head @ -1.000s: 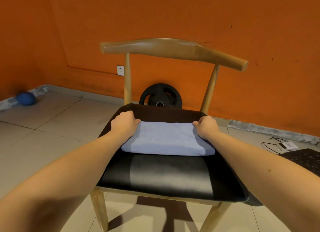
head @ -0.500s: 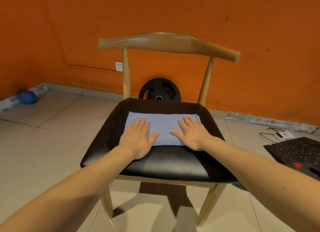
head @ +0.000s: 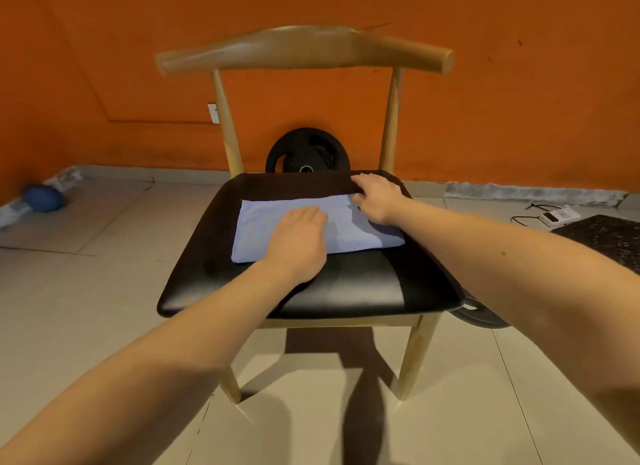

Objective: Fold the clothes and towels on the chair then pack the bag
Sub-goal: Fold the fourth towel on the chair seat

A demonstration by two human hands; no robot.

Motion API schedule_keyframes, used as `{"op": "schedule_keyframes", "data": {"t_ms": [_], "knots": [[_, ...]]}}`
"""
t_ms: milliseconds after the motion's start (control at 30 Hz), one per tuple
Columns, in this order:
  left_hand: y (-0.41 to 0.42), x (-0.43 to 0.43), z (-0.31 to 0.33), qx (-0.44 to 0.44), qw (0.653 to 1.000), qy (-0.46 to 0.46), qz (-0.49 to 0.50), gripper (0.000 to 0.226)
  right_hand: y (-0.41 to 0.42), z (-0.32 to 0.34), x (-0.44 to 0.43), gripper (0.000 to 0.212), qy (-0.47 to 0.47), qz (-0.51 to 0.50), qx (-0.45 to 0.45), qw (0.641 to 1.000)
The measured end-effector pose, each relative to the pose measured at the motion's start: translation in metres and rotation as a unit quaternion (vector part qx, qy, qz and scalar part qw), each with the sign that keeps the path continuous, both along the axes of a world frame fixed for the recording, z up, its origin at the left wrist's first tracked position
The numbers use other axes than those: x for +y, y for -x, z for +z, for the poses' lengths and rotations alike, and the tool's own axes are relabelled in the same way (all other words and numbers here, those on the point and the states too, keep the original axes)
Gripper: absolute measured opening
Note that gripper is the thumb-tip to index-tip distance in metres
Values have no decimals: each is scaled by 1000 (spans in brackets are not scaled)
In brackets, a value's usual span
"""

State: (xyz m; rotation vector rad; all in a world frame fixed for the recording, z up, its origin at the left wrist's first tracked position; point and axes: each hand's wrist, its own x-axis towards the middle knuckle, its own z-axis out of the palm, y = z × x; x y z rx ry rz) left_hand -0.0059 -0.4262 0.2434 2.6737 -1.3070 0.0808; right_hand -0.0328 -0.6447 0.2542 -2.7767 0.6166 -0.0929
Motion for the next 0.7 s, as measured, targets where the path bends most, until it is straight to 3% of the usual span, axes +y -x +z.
{"op": "schedule_keyframes", "data": {"t_ms": [67, 233, 467, 567, 700], "knots": [[28, -17, -1, 17, 999, 16, -46, 57, -7, -2, -11, 55, -67, -3, 34, 997], [59, -32, -21, -14, 995, -46, -88, 75, -5, 2, -22, 33, -59, -19, -10, 998], [68, 15, -25, -42, 990, 13, -137, 83, 47, 26, -15, 25, -159, -60, 15, 985], [71, 43, -32, -74, 984, 8, -160, 87, 78, 36, 2, 8, -270, -72, 15, 960], [74, 62, -47, -130, 977, 32, -163, 73, 121, 31, 25, 9, -395, -107, 51, 911]]}}
